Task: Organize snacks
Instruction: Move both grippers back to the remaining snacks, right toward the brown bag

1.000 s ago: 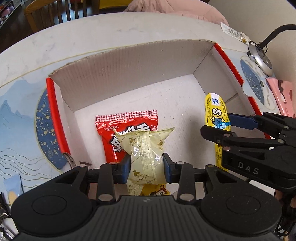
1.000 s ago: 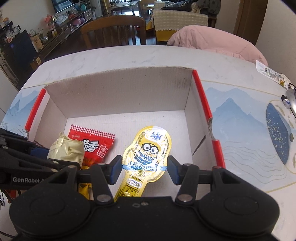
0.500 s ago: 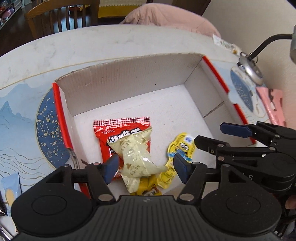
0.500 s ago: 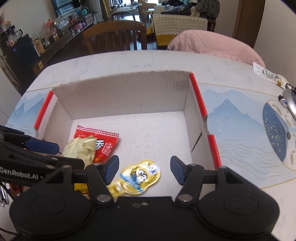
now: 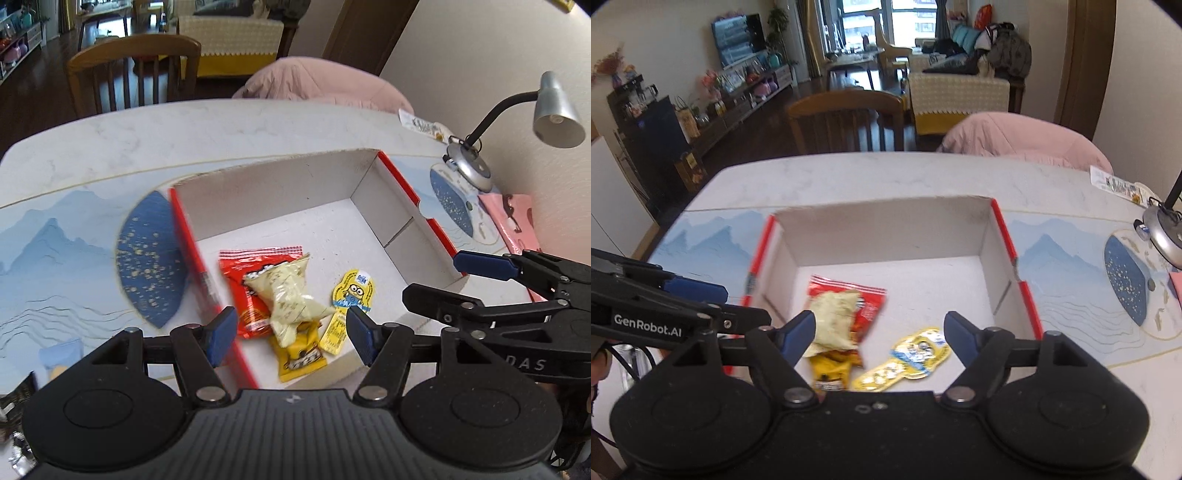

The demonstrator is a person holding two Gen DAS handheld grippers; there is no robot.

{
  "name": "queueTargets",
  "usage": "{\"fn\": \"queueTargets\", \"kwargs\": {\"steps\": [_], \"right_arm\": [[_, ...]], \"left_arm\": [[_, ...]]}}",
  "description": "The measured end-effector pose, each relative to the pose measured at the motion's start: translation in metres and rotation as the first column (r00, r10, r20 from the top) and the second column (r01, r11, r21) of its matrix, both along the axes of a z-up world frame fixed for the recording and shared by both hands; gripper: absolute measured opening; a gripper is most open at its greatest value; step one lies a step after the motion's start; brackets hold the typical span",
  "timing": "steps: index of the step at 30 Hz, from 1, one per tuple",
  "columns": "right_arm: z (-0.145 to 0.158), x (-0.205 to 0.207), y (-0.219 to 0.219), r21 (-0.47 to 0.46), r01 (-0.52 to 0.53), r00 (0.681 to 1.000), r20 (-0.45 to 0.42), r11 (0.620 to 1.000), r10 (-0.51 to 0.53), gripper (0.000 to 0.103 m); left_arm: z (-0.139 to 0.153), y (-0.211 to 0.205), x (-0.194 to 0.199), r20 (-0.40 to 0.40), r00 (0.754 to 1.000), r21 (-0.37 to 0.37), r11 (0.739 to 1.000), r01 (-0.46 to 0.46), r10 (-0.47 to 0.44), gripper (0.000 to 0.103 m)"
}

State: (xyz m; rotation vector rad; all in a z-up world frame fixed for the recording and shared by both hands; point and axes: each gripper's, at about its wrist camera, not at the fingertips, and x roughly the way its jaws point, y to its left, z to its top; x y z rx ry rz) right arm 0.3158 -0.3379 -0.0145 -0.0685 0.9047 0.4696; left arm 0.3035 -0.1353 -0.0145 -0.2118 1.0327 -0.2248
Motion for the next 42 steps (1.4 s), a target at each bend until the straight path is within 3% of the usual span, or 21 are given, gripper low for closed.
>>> {"fn": "queueTargets", "kwargs": {"steps": [11,16,19,23,26,31,35,37,42], "right_arm": [[0.02,-0.055,0.055,0.062,-0.075,0.997,0.038,0.995,0.073,0.087],[0.019,-0.075,0.084,0.082,-0.112,0.993,0.03,0.99,0.11,0.088],[0.017,-0.082,0.101,0.079,-0.127,0.992,0.028,0.989,0.125,0.09],[0.01,-0.092,0.121,0.095,-0.135,0.991,0.0,0.986,0.136,0.092],[0.002,-0.097,0.137,0.101,-0.124,0.992,-0.023,0.987,0.127,0.101],[-0.017,-0.109,0.16,0.091,-0.122,0.99,-0.064,0.988,0.128,0.101],[-0.037,-0.111,0.174,0.038,-0.129,0.984,-0.118,0.991,0.133,0.101],[-0.044,-0.106,0.177,0.022,-0.113,0.981,-0.154,0.993,0.115,0.101],[-0.054,-0.073,0.187,0.008,-0.004,0.979,-0.205,1.0,0.005,0.101]], "left_arm": [[0.022,0.074,-0.069,0.06,0.996,0.007,0.998,-0.066,0.066,0.067],[0.03,0.113,-0.098,0.089,0.99,0.008,0.994,-0.11,0.109,0.082],[0.032,0.134,-0.115,0.103,0.986,0.016,0.991,-0.133,0.131,0.082],[0.027,0.164,-0.136,0.102,0.979,0.004,0.984,-0.176,0.175,0.088],[0.018,0.183,-0.149,0.08,0.976,-0.021,0.979,-0.201,0.202,0.088],[-0.009,0.209,-0.164,0.013,0.961,-0.042,0.961,-0.274,0.275,0.089],[-0.04,0.223,-0.17,-0.087,0.928,-0.037,0.929,-0.367,0.363,0.089],[-0.057,0.227,-0.168,-0.158,0.896,-0.023,0.906,-0.422,0.414,0.089],[-0.081,0.229,-0.156,-0.235,0.831,0.024,0.858,-0.514,0.504,0.089]]}}
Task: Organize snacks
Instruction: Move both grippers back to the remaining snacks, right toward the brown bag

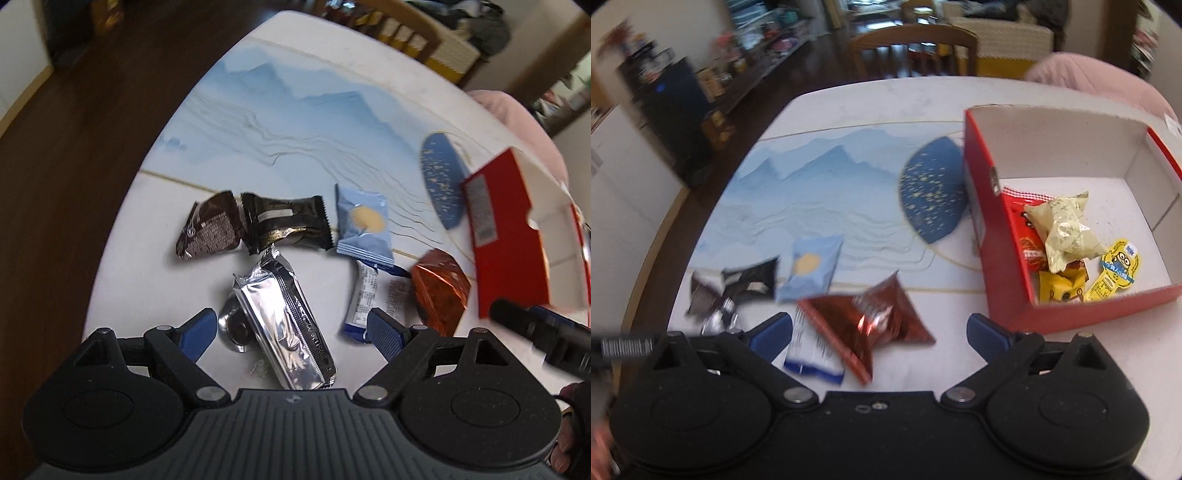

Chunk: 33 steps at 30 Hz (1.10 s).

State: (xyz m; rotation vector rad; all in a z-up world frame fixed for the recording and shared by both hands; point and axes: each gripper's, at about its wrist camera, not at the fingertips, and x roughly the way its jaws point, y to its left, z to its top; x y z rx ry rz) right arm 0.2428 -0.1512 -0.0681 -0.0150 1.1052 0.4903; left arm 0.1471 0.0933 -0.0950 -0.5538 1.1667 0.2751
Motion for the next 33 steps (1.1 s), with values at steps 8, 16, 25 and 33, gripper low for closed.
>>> {"fn": "queueTargets", "kwargs": {"steps": [8,16,25,33], "right_arm": [[-0.04,0.04,0.022,-0.104,0.18,0.977,-0.098,0.978,-0.19,0.102],[-0.063,0.055,0.033,-0.175,0.331,0.897,-0.246,0.927,-0.367,0.087],[-0.081,0.057,0.029,-0.19,0.331,0.862,-0.337,0.924,-0.378,0.081],[-0.082,0.047,0.034,-0.182,0.274,0.886,-0.334,0.944,-0.321,0.072]], "left_arm": [[-0.023,-0.009,0.016,-0.09,0.989,0.066,0.992,-0.108,0.113,0.089],[-0.036,-0.018,0.026,-0.146,0.974,0.1,0.982,-0.158,0.171,0.089],[-0.043,-0.023,0.034,-0.194,0.959,0.158,0.971,-0.178,0.207,0.082],[-0.046,-0.021,0.031,-0.214,0.953,0.148,0.971,-0.186,0.215,0.06]]}}
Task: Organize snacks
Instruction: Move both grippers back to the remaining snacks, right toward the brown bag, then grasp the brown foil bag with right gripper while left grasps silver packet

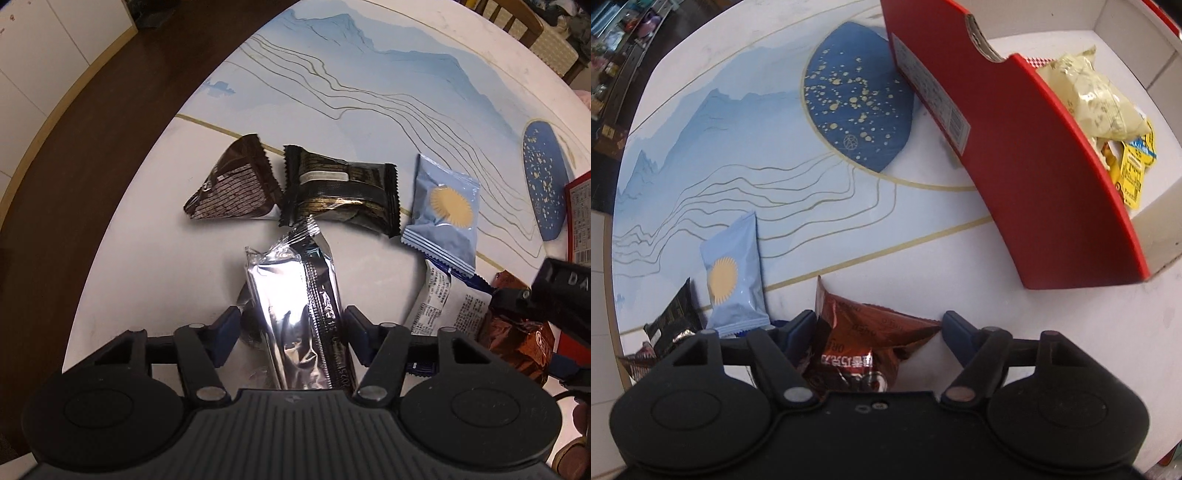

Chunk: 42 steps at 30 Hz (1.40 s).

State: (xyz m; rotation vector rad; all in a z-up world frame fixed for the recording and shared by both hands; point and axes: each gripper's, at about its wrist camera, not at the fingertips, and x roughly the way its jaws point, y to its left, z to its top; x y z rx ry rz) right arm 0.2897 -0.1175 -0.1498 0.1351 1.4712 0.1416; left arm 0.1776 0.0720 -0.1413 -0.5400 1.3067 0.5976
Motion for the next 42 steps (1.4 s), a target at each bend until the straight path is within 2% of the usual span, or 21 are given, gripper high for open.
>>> {"fn": "queueTargets", "kwargs": {"steps": [9,14,22,42], "right_arm": [[0.001,-0.008,-0.007,0.008,-0.04,0.999,0.028,0.999,0.04,0.067],[0.006,-0.014,-0.016,0.01,-0.057,0.997,0.042,0.998,0.057,0.066],[0.015,-0.025,-0.03,0.012,-0.072,0.995,0.075,0.997,0.071,0.065],[0.044,-0.067,-0.079,0.063,-0.102,0.983,0.161,0.993,0.091,0.062]], "left_arm": [[0.003,0.012,-0.008,0.035,0.999,-0.036,0.999,-0.01,0.012,0.047],[0.005,0.019,-0.015,0.065,0.998,-0.081,0.997,-0.017,0.022,0.046],[0.012,0.026,-0.027,0.096,0.995,-0.11,0.994,-0.002,0.012,0.044],[0.043,0.016,-0.055,0.176,0.978,-0.17,0.975,0.144,-0.114,0.041]]}}
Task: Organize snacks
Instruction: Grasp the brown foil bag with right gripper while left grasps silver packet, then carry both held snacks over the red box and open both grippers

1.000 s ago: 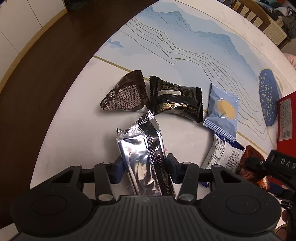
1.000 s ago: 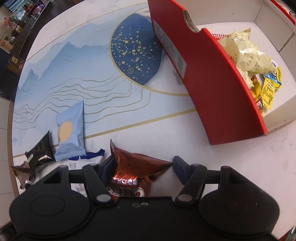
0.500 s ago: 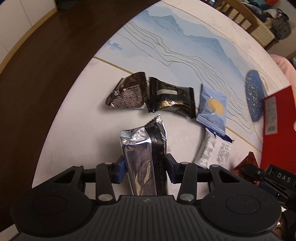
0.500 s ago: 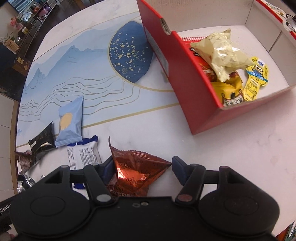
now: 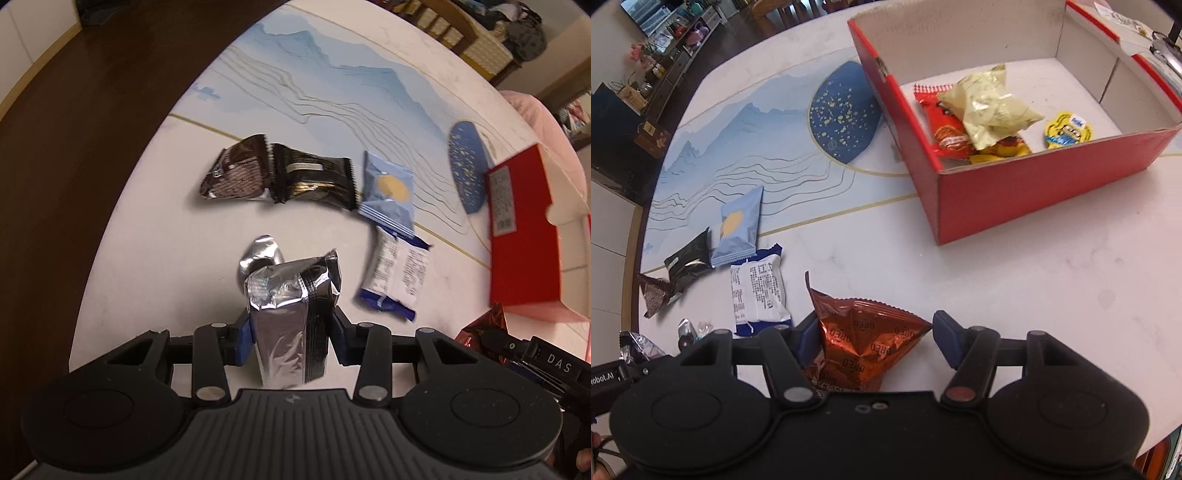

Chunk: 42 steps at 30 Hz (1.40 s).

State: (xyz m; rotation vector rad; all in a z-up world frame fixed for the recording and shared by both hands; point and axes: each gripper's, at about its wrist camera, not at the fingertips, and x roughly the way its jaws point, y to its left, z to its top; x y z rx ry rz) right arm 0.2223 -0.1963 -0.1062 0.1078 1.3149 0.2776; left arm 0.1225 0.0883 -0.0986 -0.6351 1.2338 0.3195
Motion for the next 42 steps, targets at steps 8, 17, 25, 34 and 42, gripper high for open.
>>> {"fn": "queueTargets", "kwargs": {"steps": [8,17,25,34,42], "right_arm": [[0.025,-0.012,-0.028,0.011,-0.015,0.998,0.055,1.0,0.014,0.062],[0.065,0.004,-0.074,0.015,0.001,0.992,0.129,1.0,-0.003,0.062],[0.107,0.051,-0.12,0.011,0.031,0.973,0.227,0.999,-0.032,0.062],[0.116,0.125,-0.16,-0.024,0.046,0.958,0.283,0.999,-0.038,0.062],[0.074,0.175,-0.174,-0.086,0.014,0.975,0.223,0.996,0.005,0.062]], "left_arm": [[0.025,-0.019,0.006,0.064,0.992,-0.043,0.993,0.113,-0.111,0.041],[0.072,-0.062,0.044,0.141,0.942,-0.055,0.948,0.313,-0.303,0.041],[0.13,-0.122,0.105,0.227,0.866,0.003,0.889,0.458,-0.446,0.041],[0.144,-0.199,0.188,0.242,0.822,0.031,0.851,0.524,-0.515,0.041],[0.102,-0.249,0.247,0.159,0.818,-0.043,0.824,0.565,-0.553,0.041]]}}
